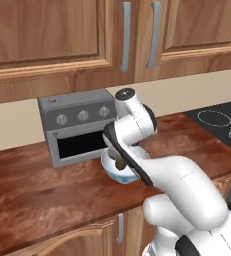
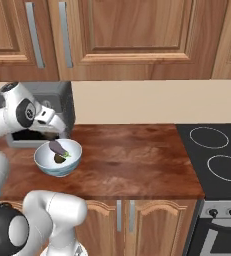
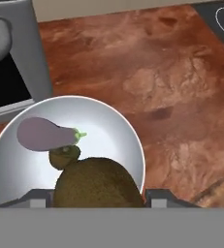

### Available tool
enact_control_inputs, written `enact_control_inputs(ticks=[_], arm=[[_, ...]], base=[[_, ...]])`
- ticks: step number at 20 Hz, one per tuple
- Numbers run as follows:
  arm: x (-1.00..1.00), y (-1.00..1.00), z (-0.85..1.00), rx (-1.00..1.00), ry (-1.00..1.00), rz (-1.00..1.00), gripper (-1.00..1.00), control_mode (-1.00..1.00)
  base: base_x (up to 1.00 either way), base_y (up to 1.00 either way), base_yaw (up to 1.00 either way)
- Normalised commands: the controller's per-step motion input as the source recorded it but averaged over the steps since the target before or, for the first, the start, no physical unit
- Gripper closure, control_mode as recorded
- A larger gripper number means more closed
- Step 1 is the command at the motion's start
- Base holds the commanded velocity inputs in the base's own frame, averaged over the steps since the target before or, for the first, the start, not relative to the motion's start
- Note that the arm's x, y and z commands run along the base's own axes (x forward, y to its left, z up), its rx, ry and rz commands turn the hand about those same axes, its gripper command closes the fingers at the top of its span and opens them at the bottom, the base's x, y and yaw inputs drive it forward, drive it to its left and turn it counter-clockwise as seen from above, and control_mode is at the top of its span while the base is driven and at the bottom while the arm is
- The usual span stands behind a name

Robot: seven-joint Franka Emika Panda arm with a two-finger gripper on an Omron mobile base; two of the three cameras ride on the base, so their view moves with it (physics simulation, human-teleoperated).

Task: Take the eggplant, kiwi, and kiwi from the freezer and place them in the bowl on the counter.

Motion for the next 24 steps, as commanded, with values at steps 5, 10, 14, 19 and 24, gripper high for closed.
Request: enact_control_inputs(ticks=[5, 10, 14, 19, 24], arm=[[0.79, -0.01, -0.86, 0.03, 0.19, 0.00, 1.00, -1.00], [0.28, 0.00, -0.63, 0.01, 0.09, 0.03, 1.00, -1.00], [0.01, 0.00, -0.45, 0.00, 0.01, 0.04, 1.00, -1.00], [0.01, 0.00, -0.24, 0.00, 0.00, 0.01, -1.00, -1.00], [0.00, -0.02, 0.00, 0.00, 0.00, 0.00, -1.00, -1.00]], base=[[0.00, 0.00, 0.00], [0.00, 0.00, 0.00], [0.00, 0.00, 0.00], [0.00, 0.00, 0.00], [0.00, 0.00, 0.00]])
